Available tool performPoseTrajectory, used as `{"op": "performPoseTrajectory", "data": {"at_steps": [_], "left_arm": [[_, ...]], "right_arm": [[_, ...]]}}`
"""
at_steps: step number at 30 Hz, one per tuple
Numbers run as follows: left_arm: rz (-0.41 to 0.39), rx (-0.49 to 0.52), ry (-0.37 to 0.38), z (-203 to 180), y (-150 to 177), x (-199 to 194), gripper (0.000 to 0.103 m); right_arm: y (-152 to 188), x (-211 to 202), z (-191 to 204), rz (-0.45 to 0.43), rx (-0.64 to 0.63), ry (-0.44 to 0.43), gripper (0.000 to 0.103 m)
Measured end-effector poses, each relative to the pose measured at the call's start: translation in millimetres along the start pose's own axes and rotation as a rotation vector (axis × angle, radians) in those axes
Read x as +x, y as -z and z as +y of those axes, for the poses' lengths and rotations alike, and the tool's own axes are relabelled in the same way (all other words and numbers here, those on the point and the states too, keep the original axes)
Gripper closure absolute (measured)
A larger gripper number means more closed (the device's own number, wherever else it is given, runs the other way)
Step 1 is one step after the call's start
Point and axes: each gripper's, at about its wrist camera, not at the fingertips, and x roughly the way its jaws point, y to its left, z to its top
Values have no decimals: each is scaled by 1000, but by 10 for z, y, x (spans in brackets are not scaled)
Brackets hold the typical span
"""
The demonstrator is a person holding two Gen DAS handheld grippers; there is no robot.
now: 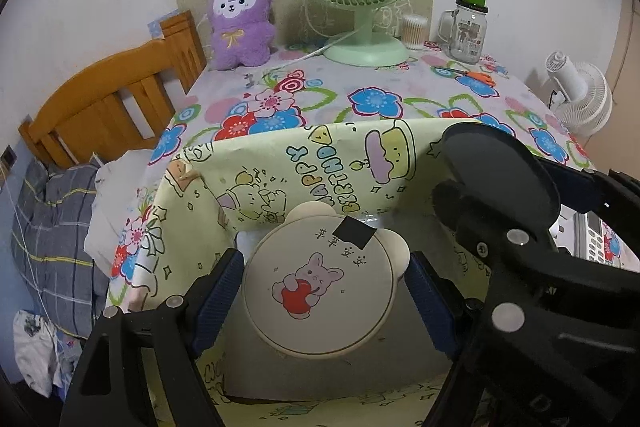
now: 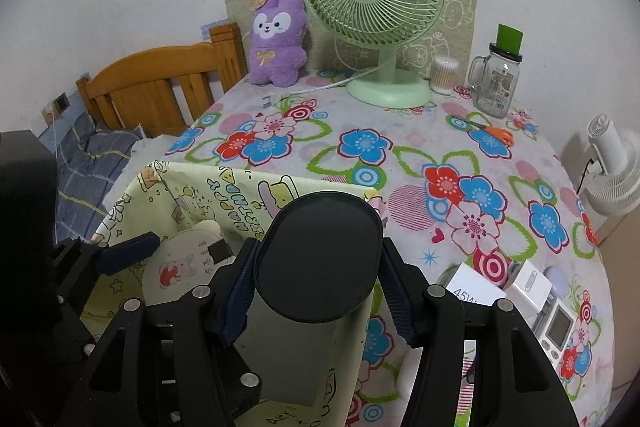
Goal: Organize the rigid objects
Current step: 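Carry the compact and puck over the yellow fabric box with both tools, then lower and release the compact and puck into the yellow box with both tools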
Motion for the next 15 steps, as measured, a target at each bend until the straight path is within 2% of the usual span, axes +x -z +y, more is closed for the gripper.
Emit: {"op": "performPoseTrajectory", "data": {"at_steps": [7, 11, 15], "left_arm": [[48, -17, 26, -2, -4, 64, 17], [60, -28, 49, -14, 4, 58, 12], [66, -28, 50, -48, 21, 30, 7]], "right_arm": [[2, 111, -39, 54, 8, -11, 40], [40, 193, -34, 113, 8, -34, 31], [63, 148, -42, 100, 0, -18, 25]]}}
